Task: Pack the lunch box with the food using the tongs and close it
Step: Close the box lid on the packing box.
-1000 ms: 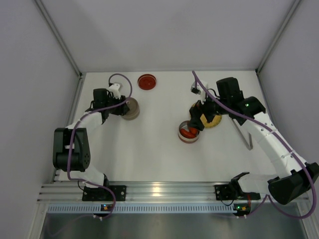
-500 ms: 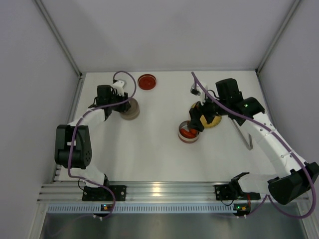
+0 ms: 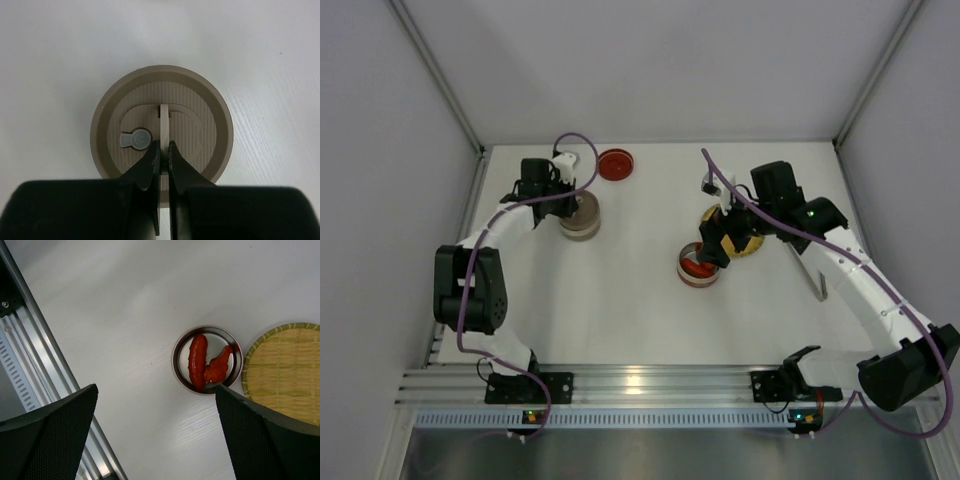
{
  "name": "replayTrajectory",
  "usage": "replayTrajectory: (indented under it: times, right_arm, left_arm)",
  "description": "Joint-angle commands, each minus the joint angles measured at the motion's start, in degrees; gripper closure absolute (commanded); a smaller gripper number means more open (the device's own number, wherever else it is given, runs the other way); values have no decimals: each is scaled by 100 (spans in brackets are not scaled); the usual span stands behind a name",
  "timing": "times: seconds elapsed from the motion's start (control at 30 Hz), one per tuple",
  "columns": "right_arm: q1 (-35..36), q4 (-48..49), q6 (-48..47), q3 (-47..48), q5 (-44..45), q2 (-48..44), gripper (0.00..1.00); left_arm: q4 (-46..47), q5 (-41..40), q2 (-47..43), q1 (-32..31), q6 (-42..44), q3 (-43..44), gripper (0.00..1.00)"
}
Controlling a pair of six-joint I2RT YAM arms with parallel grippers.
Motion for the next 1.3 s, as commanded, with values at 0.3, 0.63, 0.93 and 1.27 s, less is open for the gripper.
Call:
replayTrajectory:
  times: [0.3, 0.63, 0.93, 1.27]
  right_arm:
    - [-104, 320, -41, -96, -72, -205, 1]
    - [-113, 373, -15, -210, -37, -284, 1]
    - [-130, 434, 3, -254, -19, -249, 1]
    - [-209, 452, -50, -438, -19, -337, 1]
  left_arm:
    - [-1667, -2312, 12, -623, -1961, 1284, 100]
    - [-2346, -4027, -22, -966, -4098, 1338, 100]
    - [-2248, -5189, 460, -1573, -3932, 1609, 100]
    - [-2415, -5286, 1085, -1564, -3765, 2075, 100]
